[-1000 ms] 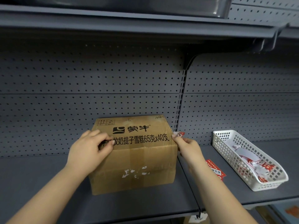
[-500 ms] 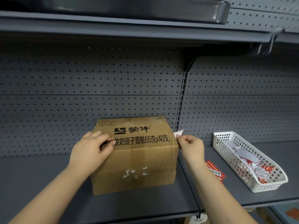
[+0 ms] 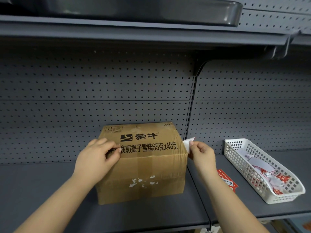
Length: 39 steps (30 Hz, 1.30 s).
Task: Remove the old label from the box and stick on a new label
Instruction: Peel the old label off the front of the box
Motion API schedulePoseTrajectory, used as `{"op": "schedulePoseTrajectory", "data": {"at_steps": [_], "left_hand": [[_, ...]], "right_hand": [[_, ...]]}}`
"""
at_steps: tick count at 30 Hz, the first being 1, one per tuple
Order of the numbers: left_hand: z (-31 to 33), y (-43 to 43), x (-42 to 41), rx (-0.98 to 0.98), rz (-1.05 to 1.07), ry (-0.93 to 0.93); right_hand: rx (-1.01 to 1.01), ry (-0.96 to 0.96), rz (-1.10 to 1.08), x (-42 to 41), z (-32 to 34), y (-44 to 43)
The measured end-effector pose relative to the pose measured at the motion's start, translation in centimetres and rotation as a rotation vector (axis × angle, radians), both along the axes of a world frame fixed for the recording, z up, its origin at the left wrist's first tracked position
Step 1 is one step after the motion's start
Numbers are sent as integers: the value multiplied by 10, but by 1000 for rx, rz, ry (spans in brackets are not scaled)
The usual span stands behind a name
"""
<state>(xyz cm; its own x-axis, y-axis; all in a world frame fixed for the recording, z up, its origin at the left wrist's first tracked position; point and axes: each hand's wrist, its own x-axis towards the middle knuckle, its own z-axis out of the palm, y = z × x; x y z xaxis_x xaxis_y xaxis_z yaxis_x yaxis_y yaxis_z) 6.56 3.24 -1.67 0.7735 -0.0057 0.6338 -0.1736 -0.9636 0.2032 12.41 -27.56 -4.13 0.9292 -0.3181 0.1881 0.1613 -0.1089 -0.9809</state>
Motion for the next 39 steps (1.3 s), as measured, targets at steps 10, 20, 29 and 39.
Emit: {"op": "schedulePoseTrajectory", "data": {"at_steps": [10, 20, 29, 39], "left_hand": [[1, -1, -2, 1, 1, 0], [3, -3, -3, 2, 2, 8], [3, -3, -4, -7, -5, 15], [4, -3, -3, -4, -22, 13]], "right_hand": [[164, 97, 119, 8, 20, 9], [208, 159, 92, 20, 26, 9], [198, 159, -41, 25, 16, 3], [324, 131, 107, 14, 1, -35]]}}
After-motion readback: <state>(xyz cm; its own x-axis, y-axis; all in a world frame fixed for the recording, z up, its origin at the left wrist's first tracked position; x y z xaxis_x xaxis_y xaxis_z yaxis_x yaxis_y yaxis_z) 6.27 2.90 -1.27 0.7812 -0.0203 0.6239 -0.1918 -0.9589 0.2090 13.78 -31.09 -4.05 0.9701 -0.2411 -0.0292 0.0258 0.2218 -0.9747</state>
